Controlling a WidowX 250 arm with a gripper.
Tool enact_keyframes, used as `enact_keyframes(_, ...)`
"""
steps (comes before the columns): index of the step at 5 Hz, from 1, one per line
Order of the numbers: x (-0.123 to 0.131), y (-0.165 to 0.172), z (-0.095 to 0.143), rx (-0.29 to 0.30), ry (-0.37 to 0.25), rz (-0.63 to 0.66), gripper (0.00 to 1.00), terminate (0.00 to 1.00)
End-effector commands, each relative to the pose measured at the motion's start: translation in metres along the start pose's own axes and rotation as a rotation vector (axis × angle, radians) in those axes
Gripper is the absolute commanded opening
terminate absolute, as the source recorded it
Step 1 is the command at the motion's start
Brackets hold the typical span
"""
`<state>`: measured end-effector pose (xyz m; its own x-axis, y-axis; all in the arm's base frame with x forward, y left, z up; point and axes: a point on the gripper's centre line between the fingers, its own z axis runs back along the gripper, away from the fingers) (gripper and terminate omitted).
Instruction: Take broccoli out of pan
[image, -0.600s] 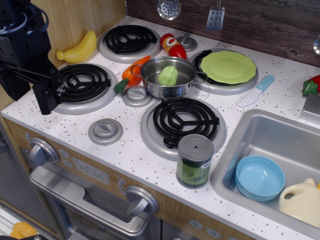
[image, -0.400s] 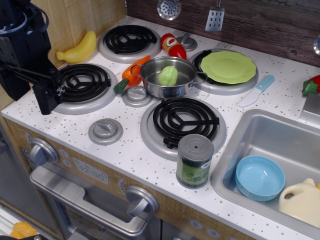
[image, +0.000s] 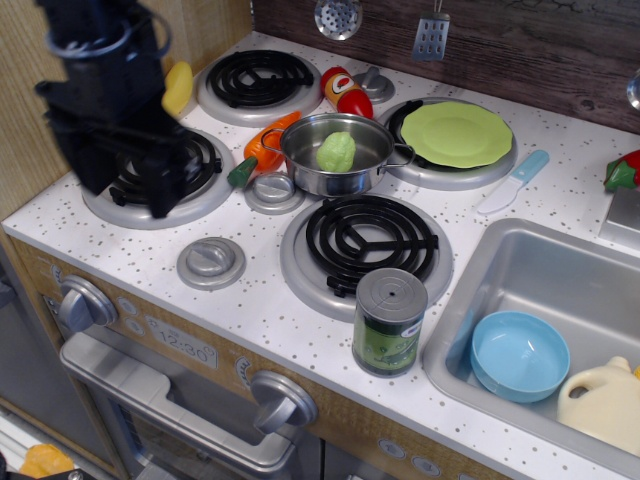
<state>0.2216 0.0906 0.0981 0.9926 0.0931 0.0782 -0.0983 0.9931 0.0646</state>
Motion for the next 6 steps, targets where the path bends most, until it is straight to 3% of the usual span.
enact_keyframes(1, 0.057, -0.023, 0.016, 0.011, -0.093, 0.025, 1.0, 0.0)
enact_keyframes(3, 0.128, -0.037, 0.005, 0.032, -0.21, -0.001, 1.0, 0.0)
enact_keyframes(4, 0.156, -0.05, -0.012, 0.01, -0.256, -0.084, 1.0, 0.0)
enact_keyframes(6, 0.183, -0.065, -0.027, 0.02, -0.296, -0.105, 1.0, 0.0)
